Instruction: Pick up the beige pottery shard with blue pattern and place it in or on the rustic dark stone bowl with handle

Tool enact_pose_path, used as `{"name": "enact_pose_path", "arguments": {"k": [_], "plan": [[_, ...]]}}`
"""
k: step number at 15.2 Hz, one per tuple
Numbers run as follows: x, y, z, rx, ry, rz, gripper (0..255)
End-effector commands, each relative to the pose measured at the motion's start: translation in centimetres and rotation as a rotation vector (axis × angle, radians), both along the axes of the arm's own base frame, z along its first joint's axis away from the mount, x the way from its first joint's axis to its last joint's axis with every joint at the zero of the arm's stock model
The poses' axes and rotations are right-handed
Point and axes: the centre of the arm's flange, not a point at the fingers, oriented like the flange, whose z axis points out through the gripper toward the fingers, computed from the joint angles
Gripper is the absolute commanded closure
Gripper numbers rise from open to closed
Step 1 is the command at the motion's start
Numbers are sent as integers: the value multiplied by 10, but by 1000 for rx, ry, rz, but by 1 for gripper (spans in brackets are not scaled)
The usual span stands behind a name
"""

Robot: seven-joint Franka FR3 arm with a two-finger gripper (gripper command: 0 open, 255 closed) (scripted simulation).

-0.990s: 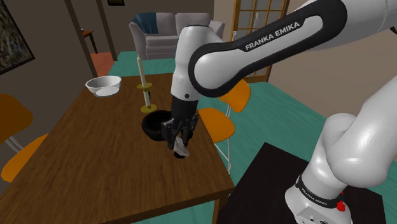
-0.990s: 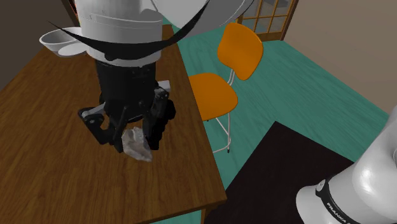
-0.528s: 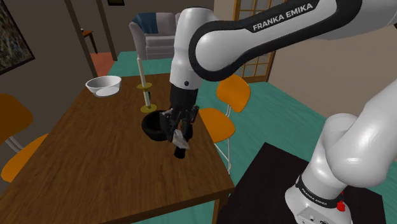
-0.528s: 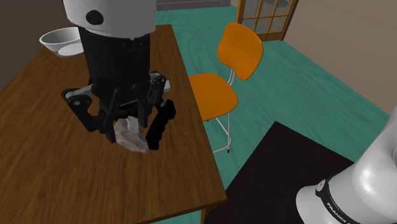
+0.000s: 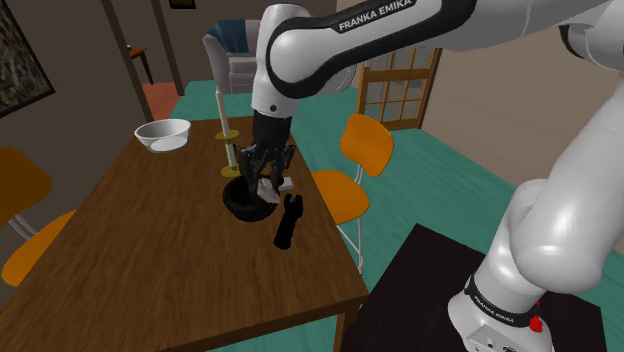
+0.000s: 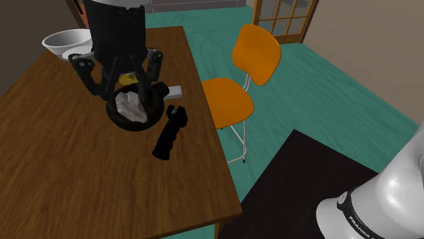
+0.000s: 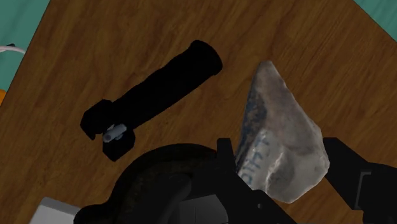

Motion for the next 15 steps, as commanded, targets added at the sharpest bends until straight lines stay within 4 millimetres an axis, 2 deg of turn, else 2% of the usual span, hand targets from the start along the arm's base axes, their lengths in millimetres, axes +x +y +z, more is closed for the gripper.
{"name": "enact_pose_path", "arguments": {"k": [1,10,15], "plan": [[26,-12,-2,0,0,0,255],[131,-59,1,0,0,0,255],[131,-59,-25,0,0,0,255]]}}
